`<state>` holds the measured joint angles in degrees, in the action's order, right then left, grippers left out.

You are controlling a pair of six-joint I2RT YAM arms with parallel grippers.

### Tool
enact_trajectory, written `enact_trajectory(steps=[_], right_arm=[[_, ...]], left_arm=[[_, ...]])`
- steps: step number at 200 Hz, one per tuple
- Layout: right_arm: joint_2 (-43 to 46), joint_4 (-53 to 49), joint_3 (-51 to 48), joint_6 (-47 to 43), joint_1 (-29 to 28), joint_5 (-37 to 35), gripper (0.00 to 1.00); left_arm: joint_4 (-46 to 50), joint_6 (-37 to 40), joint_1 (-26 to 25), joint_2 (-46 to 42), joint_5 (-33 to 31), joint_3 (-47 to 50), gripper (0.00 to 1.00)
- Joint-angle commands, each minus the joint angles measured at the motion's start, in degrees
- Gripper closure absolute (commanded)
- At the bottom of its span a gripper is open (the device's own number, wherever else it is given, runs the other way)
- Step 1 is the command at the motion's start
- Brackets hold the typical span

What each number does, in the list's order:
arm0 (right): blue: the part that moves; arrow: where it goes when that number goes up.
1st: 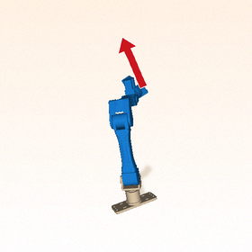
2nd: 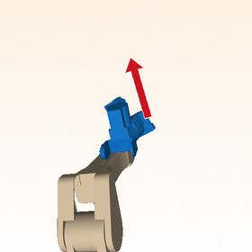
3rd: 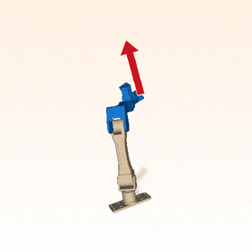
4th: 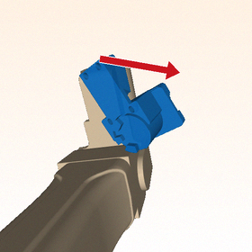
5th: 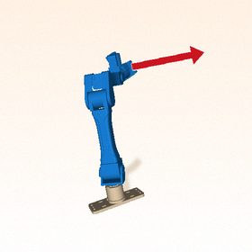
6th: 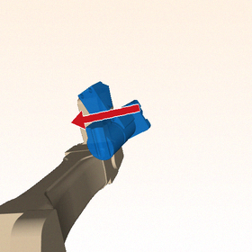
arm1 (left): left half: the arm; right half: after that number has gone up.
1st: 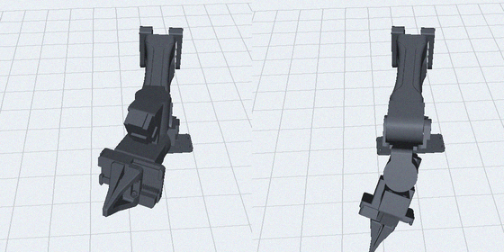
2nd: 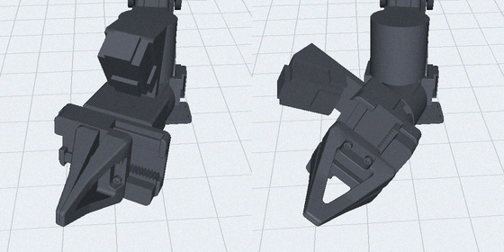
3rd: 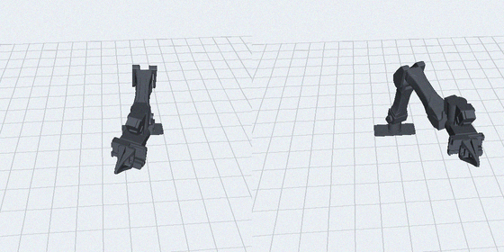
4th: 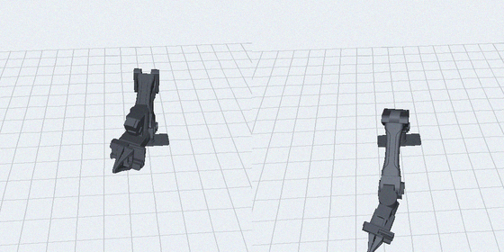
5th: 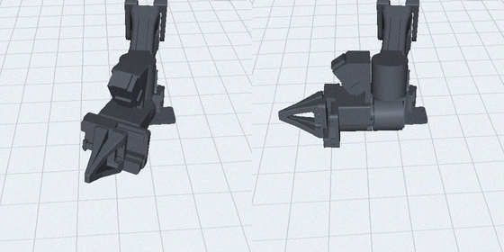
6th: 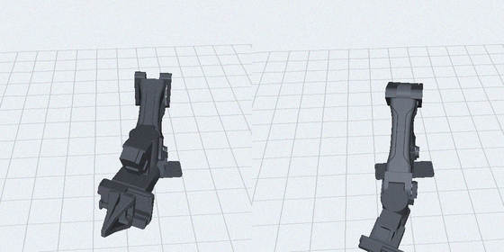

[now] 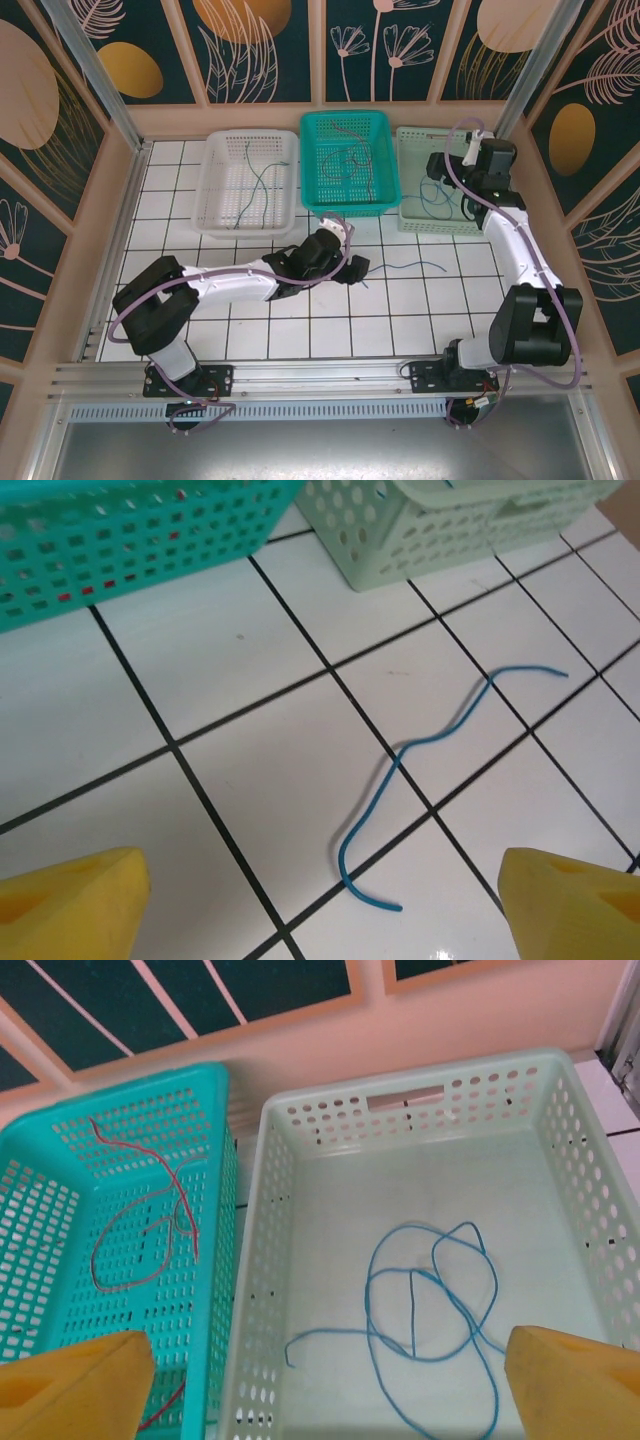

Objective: Untangle the cables

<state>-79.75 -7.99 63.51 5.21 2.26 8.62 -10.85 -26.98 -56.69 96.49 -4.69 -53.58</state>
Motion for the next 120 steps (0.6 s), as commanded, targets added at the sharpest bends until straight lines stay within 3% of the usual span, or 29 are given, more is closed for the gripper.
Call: enact_trajectory(steps=[1, 33, 71, 120], right_arm=[[2.6, -1.3, -1.9, 2.7, 0.0, 1.1, 0.14], [3.7, -2.3, -3.2, 5.2, -0.1, 1.7, 0.17], [6.1, -1.4, -4.6, 5.8, 0.0, 1.1, 0.17], [8.7, -1.9, -5.1, 5.2, 0.0, -0.5, 0.16]], left_arm=[[3.7, 4.5, 0.1, 5.3, 4.7, -1.5, 0.13], [9.4, 7.0, 0.2, 12.6, 5.5, -9.0, 0.24], [12.5, 7.8, 0.1, 16.6, 5.3, -13.6, 0.27], [17.0, 8.6, 0.2, 20.0, 6.2, -16.6, 0.52]])
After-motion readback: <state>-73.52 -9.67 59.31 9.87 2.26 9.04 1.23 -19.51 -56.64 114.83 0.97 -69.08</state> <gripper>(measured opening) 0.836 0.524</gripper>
